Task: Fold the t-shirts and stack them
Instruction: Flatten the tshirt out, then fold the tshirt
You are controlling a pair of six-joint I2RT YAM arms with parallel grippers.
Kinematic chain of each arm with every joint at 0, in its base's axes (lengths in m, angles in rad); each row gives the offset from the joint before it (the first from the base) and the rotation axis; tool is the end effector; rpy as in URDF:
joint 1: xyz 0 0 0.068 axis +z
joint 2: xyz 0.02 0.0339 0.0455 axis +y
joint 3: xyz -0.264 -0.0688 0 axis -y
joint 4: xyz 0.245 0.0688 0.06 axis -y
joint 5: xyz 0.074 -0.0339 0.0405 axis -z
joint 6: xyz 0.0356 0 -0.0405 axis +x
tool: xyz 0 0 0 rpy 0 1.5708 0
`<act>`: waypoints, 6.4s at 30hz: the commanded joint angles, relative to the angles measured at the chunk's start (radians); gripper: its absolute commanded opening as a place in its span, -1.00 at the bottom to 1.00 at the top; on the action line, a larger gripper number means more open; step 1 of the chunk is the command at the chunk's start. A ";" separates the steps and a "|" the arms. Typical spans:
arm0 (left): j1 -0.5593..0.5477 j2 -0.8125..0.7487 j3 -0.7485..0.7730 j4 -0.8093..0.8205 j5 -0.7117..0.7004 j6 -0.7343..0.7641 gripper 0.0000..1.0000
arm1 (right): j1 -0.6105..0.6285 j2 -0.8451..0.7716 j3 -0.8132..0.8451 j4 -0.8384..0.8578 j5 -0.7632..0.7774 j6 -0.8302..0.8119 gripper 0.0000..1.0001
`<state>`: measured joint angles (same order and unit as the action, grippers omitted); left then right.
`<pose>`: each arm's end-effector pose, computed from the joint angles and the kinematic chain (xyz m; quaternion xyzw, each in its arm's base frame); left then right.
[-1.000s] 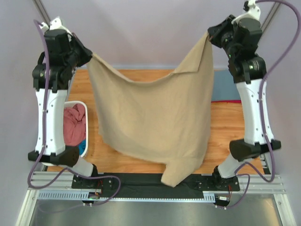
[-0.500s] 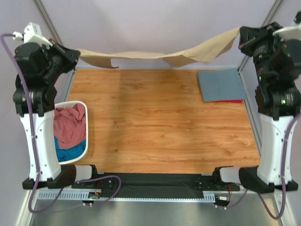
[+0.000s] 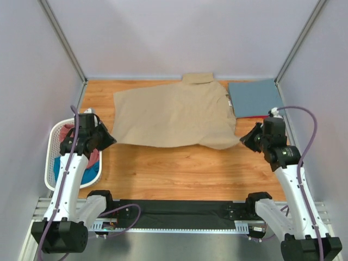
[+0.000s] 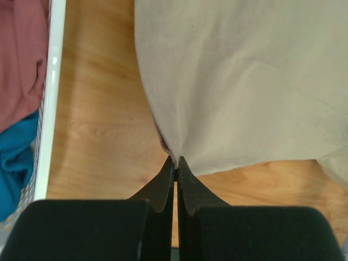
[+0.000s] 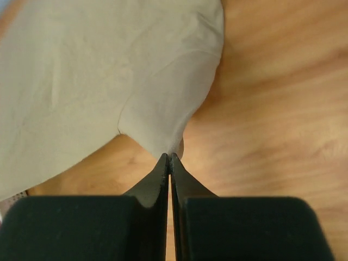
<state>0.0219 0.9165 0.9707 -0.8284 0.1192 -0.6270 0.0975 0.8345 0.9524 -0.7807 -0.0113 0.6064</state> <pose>0.1790 -0.0003 0.3197 -0.2714 0.8794 -0.1678 0.3532 0.1645 0.0165 0.3301 0.2238 0.8704 0.1559 0.4099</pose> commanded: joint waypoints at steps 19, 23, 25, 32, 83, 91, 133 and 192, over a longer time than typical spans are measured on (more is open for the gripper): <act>0.003 -0.024 -0.178 -0.077 -0.176 -0.068 -1.00 | 0.002 -0.253 -0.175 -0.270 0.065 0.105 -0.99; 0.004 -0.030 -0.210 -0.026 -0.073 -0.056 -1.00 | 0.002 -0.259 -0.159 -0.311 0.106 0.136 -0.99; 0.001 -0.007 -0.211 -0.038 -0.041 -0.050 -1.00 | 0.001 -0.290 -0.155 -0.339 0.142 0.150 -0.99; -0.089 -0.059 -0.208 -0.057 -0.090 -0.092 -1.00 | 0.002 -0.373 -0.107 -0.445 0.228 0.179 -0.99; -0.122 0.389 -0.064 -0.005 -0.507 -0.134 -1.00 | 0.048 0.931 0.620 0.175 -0.162 -0.418 -0.99; -0.122 0.518 0.008 -0.098 -0.584 -0.188 -0.90 | 0.062 1.051 0.704 0.140 -0.164 -0.425 -0.94; -0.295 0.435 0.039 0.124 -0.161 -0.005 0.21 | 0.062 0.989 0.312 0.012 0.209 -0.129 -0.48; -0.295 0.622 -0.162 0.207 -0.204 -0.106 0.20 | -0.126 0.739 -0.130 0.069 0.249 0.105 -0.52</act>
<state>-0.2737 1.5051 0.8124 -0.6456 -0.0185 -0.7296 0.0227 1.5406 0.8448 -0.7498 0.2291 0.7136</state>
